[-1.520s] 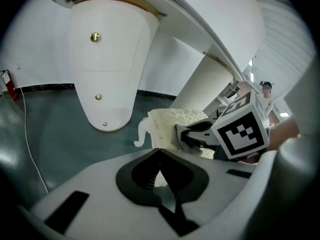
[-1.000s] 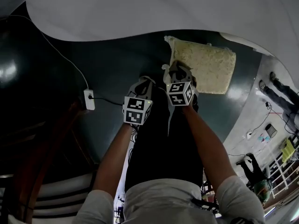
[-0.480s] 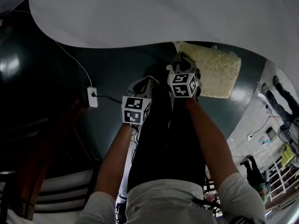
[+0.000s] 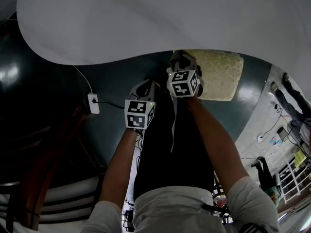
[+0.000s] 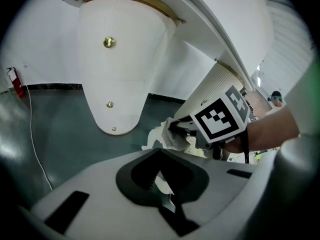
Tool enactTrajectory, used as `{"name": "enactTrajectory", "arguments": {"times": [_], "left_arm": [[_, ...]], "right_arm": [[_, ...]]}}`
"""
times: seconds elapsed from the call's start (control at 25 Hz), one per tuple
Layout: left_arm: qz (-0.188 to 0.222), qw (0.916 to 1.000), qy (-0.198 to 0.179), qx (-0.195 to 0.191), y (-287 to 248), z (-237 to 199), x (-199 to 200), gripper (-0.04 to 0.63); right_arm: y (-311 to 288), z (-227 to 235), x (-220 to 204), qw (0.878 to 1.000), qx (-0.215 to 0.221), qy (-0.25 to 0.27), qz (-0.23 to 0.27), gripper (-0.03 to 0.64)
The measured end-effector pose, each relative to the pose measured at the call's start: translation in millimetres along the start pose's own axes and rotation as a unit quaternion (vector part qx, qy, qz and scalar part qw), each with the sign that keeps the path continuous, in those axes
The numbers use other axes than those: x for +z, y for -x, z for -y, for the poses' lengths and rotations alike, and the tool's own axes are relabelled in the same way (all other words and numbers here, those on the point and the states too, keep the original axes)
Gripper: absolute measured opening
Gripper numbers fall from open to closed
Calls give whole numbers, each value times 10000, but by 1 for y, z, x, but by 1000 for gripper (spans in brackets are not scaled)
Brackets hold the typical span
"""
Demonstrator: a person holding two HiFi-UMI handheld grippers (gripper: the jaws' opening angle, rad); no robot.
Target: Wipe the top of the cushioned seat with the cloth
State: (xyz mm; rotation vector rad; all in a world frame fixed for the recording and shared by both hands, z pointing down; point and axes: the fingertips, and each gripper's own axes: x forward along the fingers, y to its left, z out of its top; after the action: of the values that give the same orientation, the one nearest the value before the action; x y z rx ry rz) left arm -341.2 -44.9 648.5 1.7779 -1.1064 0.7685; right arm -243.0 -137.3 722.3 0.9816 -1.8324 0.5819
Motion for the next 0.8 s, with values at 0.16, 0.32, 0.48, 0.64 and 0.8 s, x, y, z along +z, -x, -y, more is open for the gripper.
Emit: {"name": "enactTrajectory", "arguments": {"times": [0.16,0.32,0.48,0.64,0.8], "left_arm": [[-66,10000,-75,0,-6,8,2,15],[-130,9998,-138,-11,-13,17,2,14],[-192,9996,-210,-46,-21,33,4,15],[-212,9993,-295,-93,-31,47,10,14],[-233,9988,-408,-154,-41,64,15,14]], "right_arm": [[3,9,-1,10000,16,-66,65,14],[6,20,-2,9998,19,-133,175,14],[10,35,-6,9992,14,-321,255,14],[15,51,-14,9985,15,-481,249,14],[22,70,-26,9980,-50,-590,225,14]]}}
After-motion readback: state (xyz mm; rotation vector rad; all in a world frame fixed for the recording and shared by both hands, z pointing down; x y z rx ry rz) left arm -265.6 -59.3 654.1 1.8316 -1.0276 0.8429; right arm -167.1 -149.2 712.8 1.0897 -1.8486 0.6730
